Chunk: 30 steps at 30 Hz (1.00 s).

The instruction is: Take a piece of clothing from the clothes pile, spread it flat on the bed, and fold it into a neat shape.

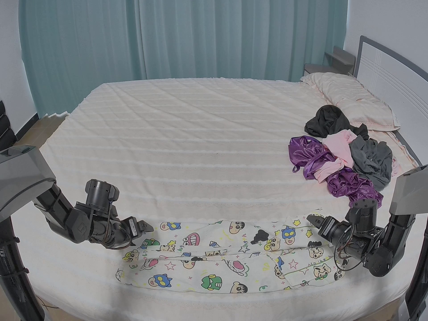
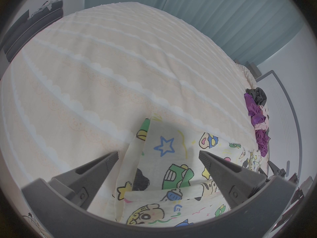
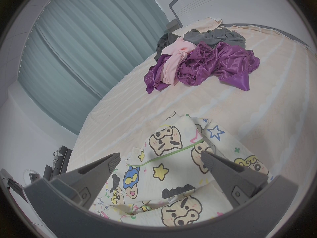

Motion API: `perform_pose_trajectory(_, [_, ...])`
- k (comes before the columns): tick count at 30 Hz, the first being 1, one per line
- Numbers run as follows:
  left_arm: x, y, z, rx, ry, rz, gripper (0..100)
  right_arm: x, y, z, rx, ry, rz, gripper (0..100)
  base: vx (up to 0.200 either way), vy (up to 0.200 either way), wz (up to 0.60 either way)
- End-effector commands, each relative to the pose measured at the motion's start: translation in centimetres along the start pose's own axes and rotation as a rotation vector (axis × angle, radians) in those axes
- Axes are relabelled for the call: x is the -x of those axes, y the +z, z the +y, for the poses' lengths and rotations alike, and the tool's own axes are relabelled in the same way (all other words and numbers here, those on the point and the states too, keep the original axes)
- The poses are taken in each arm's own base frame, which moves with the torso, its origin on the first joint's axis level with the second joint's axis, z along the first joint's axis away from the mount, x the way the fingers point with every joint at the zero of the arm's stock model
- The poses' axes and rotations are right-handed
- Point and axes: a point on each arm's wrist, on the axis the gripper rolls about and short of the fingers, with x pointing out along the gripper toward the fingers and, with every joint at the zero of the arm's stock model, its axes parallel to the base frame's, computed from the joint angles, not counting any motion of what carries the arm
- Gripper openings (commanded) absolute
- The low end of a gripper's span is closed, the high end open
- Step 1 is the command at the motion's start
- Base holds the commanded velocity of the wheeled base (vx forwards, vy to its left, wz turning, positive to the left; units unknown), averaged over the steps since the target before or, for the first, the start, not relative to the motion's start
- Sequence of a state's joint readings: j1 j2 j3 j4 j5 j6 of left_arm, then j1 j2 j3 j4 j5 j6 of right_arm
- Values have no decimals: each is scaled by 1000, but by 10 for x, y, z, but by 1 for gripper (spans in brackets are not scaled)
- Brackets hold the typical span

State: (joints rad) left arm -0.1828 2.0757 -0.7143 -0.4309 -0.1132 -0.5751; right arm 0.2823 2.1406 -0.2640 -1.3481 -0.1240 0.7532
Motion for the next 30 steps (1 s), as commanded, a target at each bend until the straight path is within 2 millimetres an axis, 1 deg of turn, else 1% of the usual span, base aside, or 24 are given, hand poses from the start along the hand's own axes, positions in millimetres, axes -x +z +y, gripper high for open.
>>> perform_pose_trajectory(1, [0,1,1,4,4,-1,100,0,0,0,1,0,1,100,0,0,0])
perform_pose_trajectory(25, [2,1,-1,-2,-1,-6,100,1,-1,-1,1,-4,4,100,0,0,0])
perform_pose_trajectory(26, [2,1,-1,-2,0,-5,0,0,-1,-1,1,-5,5,100,0,0,0])
perform_pose_trajectory(30, [2,1,0,1,3,-4,0,0,-1,-1,1,-5,5,100,0,0,0])
